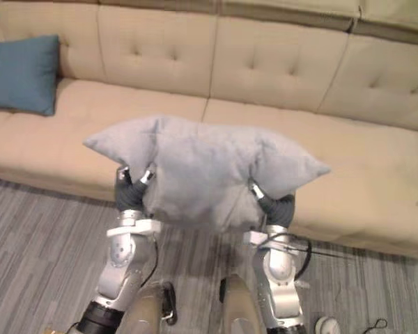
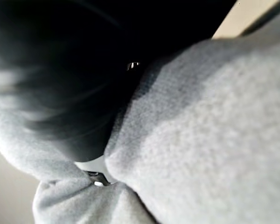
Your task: Pick up cushions and gather them together orderly.
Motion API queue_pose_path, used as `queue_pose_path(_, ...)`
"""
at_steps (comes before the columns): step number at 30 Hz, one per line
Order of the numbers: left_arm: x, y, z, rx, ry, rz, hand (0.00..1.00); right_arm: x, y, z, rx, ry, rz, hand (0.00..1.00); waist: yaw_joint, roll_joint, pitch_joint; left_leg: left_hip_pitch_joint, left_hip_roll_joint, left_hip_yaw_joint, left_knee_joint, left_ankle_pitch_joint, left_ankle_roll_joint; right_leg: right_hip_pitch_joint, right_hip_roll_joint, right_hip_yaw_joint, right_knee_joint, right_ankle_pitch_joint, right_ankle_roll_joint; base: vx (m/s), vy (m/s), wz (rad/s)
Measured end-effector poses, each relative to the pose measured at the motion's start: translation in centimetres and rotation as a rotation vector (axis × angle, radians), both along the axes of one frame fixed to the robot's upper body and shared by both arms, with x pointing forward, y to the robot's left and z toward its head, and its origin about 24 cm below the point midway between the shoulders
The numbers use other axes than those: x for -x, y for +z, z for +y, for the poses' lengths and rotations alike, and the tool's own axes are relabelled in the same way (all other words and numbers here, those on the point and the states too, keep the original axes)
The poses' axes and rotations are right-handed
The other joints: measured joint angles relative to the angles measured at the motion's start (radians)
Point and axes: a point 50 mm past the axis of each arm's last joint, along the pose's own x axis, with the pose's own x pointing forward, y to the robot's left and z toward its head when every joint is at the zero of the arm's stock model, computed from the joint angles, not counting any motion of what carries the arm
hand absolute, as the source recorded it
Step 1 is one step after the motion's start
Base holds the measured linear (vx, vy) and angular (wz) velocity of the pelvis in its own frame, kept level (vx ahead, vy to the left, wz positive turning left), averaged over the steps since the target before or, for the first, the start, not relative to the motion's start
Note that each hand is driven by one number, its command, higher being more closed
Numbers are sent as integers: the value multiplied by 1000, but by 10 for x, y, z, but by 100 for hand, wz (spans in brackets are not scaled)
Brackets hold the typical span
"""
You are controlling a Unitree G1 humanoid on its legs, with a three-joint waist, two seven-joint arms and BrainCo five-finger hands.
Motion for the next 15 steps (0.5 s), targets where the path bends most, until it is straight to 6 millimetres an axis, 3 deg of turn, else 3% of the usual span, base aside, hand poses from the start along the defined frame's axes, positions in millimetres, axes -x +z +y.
queue_pose_path(1,-1,-4,2,-22,-6,12,100,0,-7,-2,9,6,30,100,-1,-3,-3,32,0,-2,-43,5,-9,3,15,-11,-151,37,-5,241,-126,-29)
queue_pose_path(2,-1,-6,2,-32,-11,17,100,0,-9,-2,12,6,41,100,-2,-5,-5,43,-2,-2,-57,10,-17,6,20,-10,-205,60,-5,273,-156,-9)
queue_pose_path(3,-2,-13,3,-66,-33,44,100,0,-17,-7,19,-1,80,100,-18,-4,-11,77,-6,-18,-83,13,-52,56,33,-10,-343,220,-52,253,-134,3)
queue_pose_path(4,-2,-20,-1,-82,-57,76,100,0,-23,-11,28,-12,110,100,-25,19,-20,92,-1,-62,-104,17,-64,79,53,-30,-370,232,-73,342,-134,-10)
queue_pose_path(6,-2,-27,-7,-100,-99,109,100,2,-23,-20,33,-37,126,100,-26,29,-26,163,8,-94,-191,53,-115,79,72,-24,-309,187,-108,332,-113,-23)
queue_pose_path(7,-1,-28,-10,-99,-110,113,100,4,-23,-22,31,-46,126,100,-29,31,-27,171,14,-96,-193,57,-121,84,72,-28,-298,175,-109,266,-136,17)
queue_pose_path(10,2,-28,-24,-83,-181,109,100,29,-12,-32,3,-89,87,100,-52,41,-33,81,46,-118,80,53,-134,163,75,-93,-288,103,-115,252,-117,54)
queue_pose_path(11,4,-28,-26,-61,-181,113,100,37,-6,-33,12,-89,64,100,-45,53,-34,1,95,-111,303,95,-116,210,104,-106,-285,74,-128,197,-76,-1)
queue_pose_path(12,9,-30,-24,-50,-177,120,100,40,-1,-32,16,-82,45,100,-28,62,-38,-51,144,-104,468,180,-87,259,130,-100,-287,49,-139,196,-56,-13)
queue_pose_path(13,10,-30,-24,-48,-175,122,100,40,0,-32,13,-80,41,100,-22,62,-42,-65,156,-104,505,197,-84,270,132,-97,-287,43,-142,175,19,-31)
queue_pose_path(14,15,-31,-24,-38,-183,123,100,42,3,-30,4,-79,26,100,-8,64,-68,-107,179,-97,570,185,-69,279,133,-90,-289,27,-145,222,45,-22)
queue_pose_path(15,14,-29,-26,-26,-186,116,100,42,7,-29,4,-79,2,100,0,71,-86,-118,187,-62,525,123,-40,282,123,-79,-293,25,-145,226,60,-20)
